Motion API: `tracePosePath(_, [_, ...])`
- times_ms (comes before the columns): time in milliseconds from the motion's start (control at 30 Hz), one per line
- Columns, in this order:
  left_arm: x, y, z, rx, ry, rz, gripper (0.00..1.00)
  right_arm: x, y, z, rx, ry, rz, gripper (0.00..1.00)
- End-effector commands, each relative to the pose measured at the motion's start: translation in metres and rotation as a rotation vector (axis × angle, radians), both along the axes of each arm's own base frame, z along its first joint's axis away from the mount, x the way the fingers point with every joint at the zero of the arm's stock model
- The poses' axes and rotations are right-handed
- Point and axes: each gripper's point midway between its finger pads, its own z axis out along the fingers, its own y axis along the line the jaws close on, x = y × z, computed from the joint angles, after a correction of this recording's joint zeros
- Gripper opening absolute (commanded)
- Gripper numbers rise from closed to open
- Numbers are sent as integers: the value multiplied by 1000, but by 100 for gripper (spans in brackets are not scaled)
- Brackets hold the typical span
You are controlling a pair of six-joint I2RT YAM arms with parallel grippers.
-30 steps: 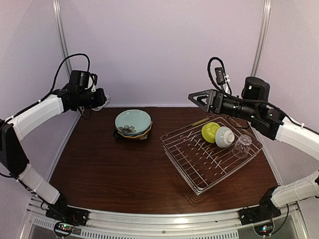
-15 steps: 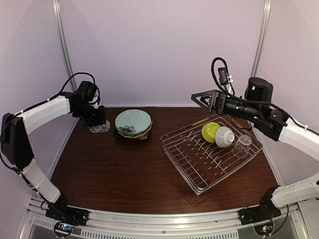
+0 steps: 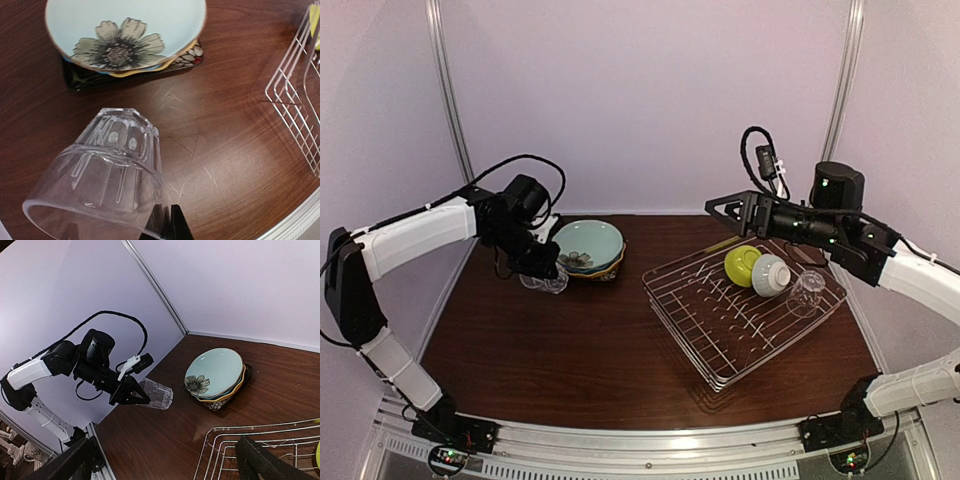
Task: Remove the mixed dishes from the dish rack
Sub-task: Grab the cup at the center of the board.
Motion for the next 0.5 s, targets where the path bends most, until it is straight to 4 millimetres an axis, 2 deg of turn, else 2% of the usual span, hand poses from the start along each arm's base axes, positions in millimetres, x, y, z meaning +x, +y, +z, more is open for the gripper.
tracePosePath(0, [3, -21, 13, 55, -43, -188, 0, 0, -9, -2, -17, -8, -25, 100])
tracePosePath(233, [-1, -56, -6, 167, -5, -351, 0, -2, -19, 0, -24, -15, -49, 100])
tracePosePath(467, [-3, -77, -21, 192, 17, -412, 0, -3, -29, -1, -26, -14, -71, 100])
